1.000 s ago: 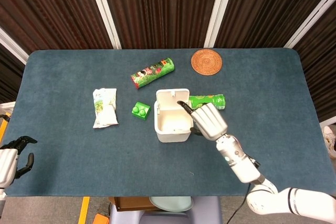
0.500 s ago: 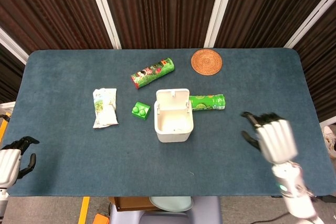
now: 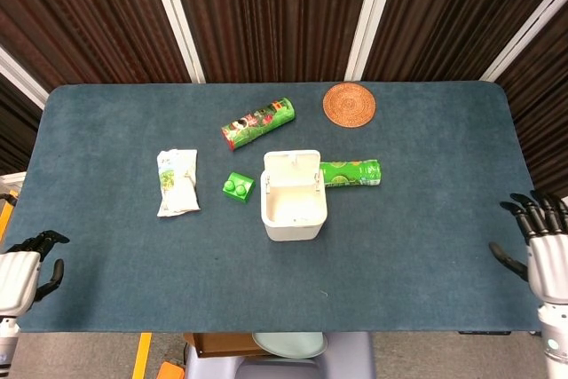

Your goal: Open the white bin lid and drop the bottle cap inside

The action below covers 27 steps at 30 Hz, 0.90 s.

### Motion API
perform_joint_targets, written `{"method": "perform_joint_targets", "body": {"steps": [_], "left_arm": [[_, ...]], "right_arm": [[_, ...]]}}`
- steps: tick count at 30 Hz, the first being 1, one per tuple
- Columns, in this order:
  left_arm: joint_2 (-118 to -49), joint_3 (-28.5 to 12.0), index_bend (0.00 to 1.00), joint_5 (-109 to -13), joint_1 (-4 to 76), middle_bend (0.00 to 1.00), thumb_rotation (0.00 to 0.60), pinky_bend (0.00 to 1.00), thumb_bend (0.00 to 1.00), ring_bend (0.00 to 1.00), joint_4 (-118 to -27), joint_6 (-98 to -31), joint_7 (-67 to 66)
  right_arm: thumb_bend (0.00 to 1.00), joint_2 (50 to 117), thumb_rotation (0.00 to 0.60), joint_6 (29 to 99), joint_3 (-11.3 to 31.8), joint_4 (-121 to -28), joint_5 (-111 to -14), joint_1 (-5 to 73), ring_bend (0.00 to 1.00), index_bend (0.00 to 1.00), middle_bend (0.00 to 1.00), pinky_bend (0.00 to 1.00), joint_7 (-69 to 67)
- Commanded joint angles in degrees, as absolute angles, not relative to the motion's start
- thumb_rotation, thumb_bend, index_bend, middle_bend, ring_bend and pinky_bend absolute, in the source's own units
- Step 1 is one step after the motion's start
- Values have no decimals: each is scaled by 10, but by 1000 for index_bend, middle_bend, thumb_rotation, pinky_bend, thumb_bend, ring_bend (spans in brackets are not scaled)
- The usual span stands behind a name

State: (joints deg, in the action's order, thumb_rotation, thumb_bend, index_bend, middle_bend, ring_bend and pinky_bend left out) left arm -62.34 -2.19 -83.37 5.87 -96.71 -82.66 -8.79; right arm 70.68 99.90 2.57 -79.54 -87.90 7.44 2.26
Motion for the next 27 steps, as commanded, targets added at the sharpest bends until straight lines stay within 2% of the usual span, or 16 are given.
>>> {"method": "perform_joint_targets", "body": {"steps": [1, 3, 7, 17, 27], "left_arm": [[-623, -21, 351, -834, 59, 287, 600, 475, 546, 358, -966, -825, -86], [-623, -21, 351, -834, 59, 287, 600, 475, 546, 358, -966, -824, -86], [-621, -21, 351, -834, 57, 287, 600, 474, 545, 358, -966, -829, -78], [-624, -21, 351, -832, 61, 286, 600, 474, 546, 359, -960, -821, -75], [-624, -21, 351, -831, 60, 287, 600, 474, 545, 359, -961, -822, -77]], "right_arm": [[85, 705, 600, 911, 16, -791, -852, 85, 73, 191, 184, 148, 40], [87, 706, 600, 901, 17, -791, -849, 88, 58, 136, 164, 142, 44], [88, 717, 600, 872, 19, -777, -840, 97, 37, 97, 140, 138, 62], [88, 726, 600, 854, 26, -767, -840, 96, 36, 97, 140, 138, 67], [88, 730, 600, 868, 29, -757, -863, 91, 36, 97, 140, 138, 35]]}}
